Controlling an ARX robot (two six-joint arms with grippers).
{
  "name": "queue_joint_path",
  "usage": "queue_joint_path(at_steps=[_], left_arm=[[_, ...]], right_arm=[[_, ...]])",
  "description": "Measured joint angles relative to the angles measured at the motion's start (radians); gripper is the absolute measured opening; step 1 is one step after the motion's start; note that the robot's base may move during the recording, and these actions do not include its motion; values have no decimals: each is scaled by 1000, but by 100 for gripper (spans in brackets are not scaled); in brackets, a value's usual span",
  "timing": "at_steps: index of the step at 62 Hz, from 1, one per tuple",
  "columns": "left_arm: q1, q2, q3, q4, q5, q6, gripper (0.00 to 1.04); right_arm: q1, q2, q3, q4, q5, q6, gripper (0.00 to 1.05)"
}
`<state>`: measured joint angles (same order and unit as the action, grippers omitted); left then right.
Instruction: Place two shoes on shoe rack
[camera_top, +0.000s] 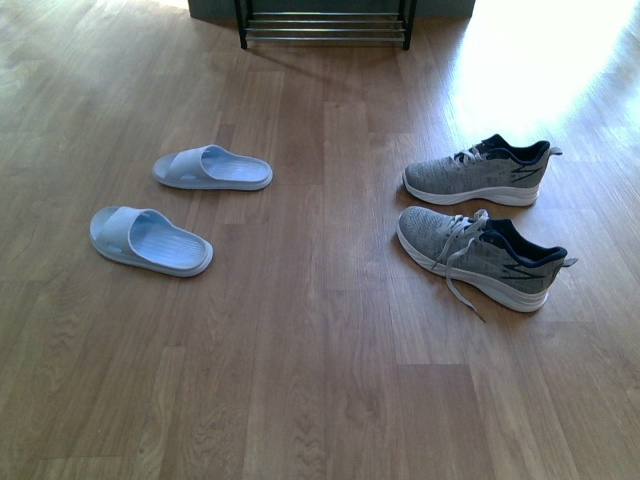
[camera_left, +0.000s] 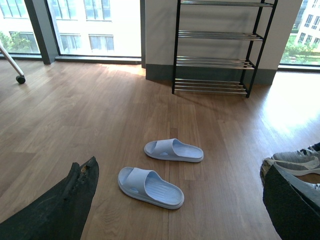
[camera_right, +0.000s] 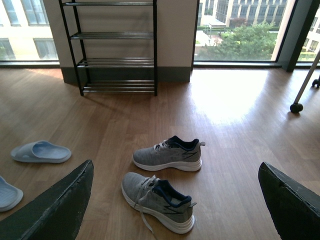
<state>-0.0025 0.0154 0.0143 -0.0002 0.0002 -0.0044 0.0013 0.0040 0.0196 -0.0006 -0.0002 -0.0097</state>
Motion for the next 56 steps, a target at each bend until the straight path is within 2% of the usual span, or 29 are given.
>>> queue_joint_path(at_steps=[56], left_arm=[[0,0,0,0,0,0,95]], right_arm=[[0,0,0,0,0,0,96]])
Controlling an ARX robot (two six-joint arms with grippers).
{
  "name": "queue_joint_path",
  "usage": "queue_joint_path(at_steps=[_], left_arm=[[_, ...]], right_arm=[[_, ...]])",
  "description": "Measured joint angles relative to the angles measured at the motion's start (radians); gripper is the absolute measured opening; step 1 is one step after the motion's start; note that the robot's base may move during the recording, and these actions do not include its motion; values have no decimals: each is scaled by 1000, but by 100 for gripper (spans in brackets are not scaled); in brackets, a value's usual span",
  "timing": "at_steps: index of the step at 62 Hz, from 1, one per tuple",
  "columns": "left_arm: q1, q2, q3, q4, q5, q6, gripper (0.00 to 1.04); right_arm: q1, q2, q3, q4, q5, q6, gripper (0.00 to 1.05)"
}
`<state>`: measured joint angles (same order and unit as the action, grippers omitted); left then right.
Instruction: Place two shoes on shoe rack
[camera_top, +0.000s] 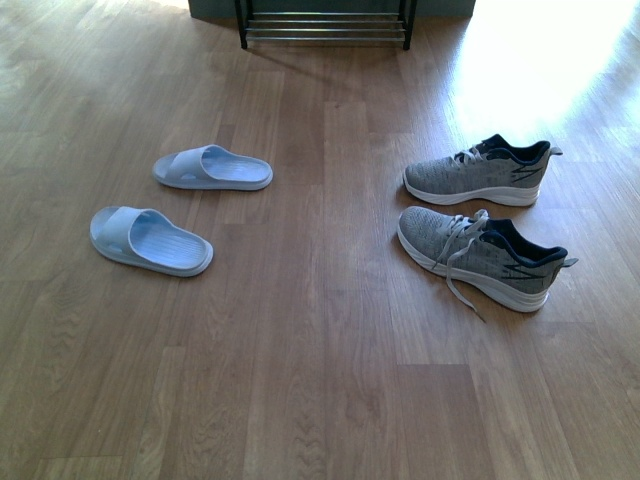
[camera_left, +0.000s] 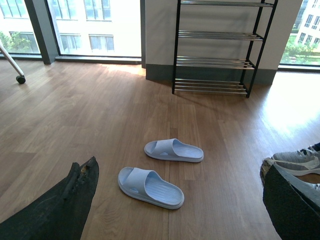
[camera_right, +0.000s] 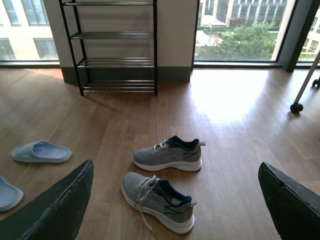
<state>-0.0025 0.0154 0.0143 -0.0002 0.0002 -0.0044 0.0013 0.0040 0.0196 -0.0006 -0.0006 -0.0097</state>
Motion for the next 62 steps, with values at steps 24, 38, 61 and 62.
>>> queue_joint_path(at_steps=[24,38,61,62], left_arm=[[0,0,0,0,0,0,95],[0,0,0,0,0,0,95],[0,0,0,0,-3,0,95],[0,0,0,0,-3,0,95]], right_arm=[[0,0,0,0,0,0,96],[0,0,0,0,0,0,96],[0,0,0,0,-2,0,96],[0,0,0,0,-2,0,96]])
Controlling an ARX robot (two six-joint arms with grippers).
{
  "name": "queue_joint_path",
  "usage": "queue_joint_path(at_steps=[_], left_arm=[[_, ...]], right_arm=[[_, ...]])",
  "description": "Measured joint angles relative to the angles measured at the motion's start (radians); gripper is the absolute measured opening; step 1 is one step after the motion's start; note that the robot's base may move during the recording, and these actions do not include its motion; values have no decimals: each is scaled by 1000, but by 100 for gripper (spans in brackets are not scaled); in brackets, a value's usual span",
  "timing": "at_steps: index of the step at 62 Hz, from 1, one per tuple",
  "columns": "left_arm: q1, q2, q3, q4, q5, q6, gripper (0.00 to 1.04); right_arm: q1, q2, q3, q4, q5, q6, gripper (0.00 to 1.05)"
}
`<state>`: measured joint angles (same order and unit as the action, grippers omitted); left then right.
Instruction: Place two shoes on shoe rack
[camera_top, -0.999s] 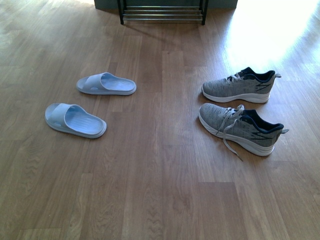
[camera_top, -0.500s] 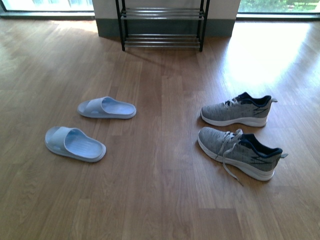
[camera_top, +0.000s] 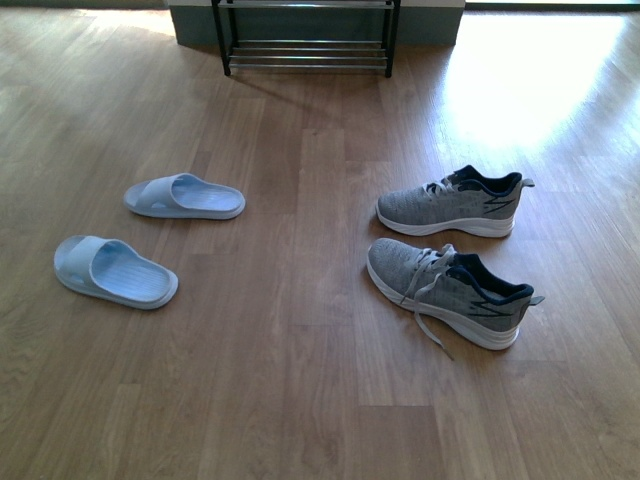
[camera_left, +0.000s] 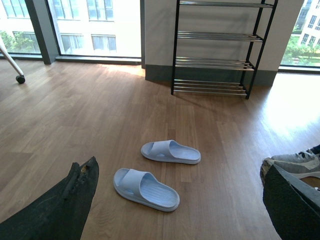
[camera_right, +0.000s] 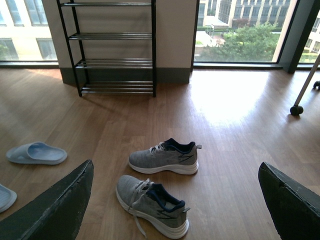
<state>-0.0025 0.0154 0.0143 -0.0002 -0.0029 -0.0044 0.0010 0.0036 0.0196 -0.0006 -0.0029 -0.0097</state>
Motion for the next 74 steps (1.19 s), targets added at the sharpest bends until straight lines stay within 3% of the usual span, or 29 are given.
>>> queue_joint_path(at_steps=[74], left_arm=[[0,0,0,0,3,0,95]], right_arm=[[0,1,0,0,5,0,96]])
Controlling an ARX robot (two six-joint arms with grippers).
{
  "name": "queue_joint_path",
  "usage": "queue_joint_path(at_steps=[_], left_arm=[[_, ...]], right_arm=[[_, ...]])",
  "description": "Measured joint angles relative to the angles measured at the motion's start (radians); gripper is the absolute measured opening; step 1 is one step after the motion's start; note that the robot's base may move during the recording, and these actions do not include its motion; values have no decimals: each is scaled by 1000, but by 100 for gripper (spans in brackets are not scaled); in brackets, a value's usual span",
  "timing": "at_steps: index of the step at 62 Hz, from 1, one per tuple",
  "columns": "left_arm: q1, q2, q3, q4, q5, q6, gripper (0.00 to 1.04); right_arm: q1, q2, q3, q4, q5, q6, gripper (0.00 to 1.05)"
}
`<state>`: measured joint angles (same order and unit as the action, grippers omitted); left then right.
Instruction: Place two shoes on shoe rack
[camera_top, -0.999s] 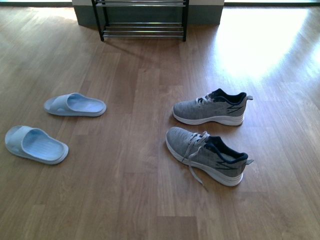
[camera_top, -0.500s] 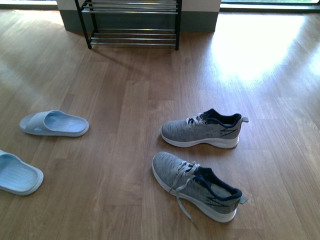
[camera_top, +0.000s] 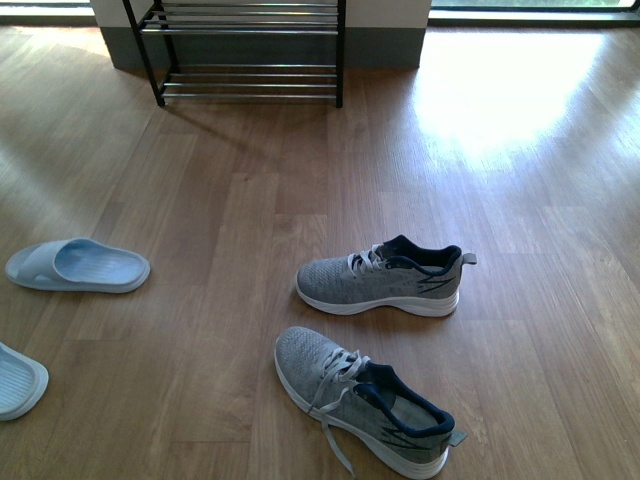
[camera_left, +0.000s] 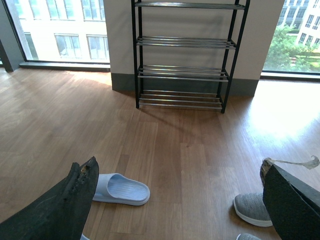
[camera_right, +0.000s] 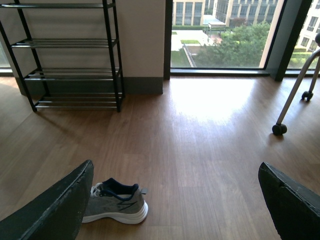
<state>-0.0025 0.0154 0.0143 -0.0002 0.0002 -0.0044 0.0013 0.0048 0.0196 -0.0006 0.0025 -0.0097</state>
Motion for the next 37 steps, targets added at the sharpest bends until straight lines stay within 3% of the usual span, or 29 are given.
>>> queue_joint_path(at_steps=[24,26,28,32,35,37], left_arm=[[0,0,0,0,0,0,95],[-17,15,5,-21,-69,-25,95],[-101,68,36,-105,-268,-128,95],[-237,198,69,-138,-513,-292,95],[-325,310,83,-93,-595,-433,95],[-357,392,95,-45,-587,-509,95]], right_arm=[[0,0,0,0,0,1,96],[0,0,0,0,0,1,96],[0,0,0,0,0,1,96],[0,0,0,0,0,1,96],[0,0,0,0,-1,1,96],[0,0,0,0,-1,1,96]])
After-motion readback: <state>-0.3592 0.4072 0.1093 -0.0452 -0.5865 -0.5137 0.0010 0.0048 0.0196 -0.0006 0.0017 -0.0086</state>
